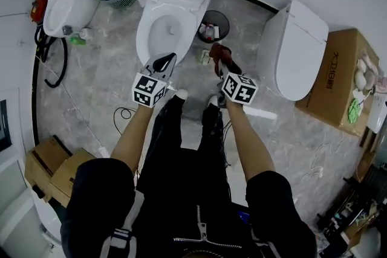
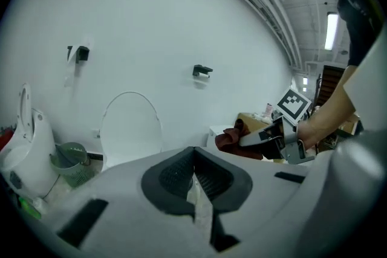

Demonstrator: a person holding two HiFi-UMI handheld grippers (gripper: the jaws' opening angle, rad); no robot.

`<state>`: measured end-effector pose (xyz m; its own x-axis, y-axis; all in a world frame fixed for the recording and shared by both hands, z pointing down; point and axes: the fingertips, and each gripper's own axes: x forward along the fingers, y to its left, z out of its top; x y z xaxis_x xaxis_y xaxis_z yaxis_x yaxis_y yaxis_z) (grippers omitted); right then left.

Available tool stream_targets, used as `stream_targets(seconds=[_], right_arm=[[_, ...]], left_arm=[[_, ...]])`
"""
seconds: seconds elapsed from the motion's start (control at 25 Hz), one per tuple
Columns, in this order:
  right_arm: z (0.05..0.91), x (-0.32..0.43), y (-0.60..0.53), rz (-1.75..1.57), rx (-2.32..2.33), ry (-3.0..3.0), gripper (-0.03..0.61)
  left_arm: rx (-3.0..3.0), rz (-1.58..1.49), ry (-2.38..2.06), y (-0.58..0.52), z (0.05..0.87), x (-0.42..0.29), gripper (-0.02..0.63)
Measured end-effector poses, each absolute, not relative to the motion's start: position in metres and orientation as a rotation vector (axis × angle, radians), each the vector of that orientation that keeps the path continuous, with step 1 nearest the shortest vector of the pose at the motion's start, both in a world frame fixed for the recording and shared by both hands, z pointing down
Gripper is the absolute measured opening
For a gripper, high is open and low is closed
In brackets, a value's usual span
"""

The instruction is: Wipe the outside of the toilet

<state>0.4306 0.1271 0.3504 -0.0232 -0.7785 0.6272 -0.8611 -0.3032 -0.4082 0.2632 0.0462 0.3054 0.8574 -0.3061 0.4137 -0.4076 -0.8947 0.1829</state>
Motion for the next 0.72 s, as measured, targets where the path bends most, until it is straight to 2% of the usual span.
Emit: stream_targets(seconds=[0.32, 0.72], right_arm=[[0.443, 0.448, 0.099, 1.300, 1.936, -1.855, 0.115], [0.589, 0.436, 0.039, 1.424, 1.946, -1.851, 0.115]], left_arm=[[2.631, 0.468, -0.760, 0.067, 0.370, 0.284, 0.000], [2.503, 0.450, -0.767, 0.082, 0.530, 0.279, 0.000]])
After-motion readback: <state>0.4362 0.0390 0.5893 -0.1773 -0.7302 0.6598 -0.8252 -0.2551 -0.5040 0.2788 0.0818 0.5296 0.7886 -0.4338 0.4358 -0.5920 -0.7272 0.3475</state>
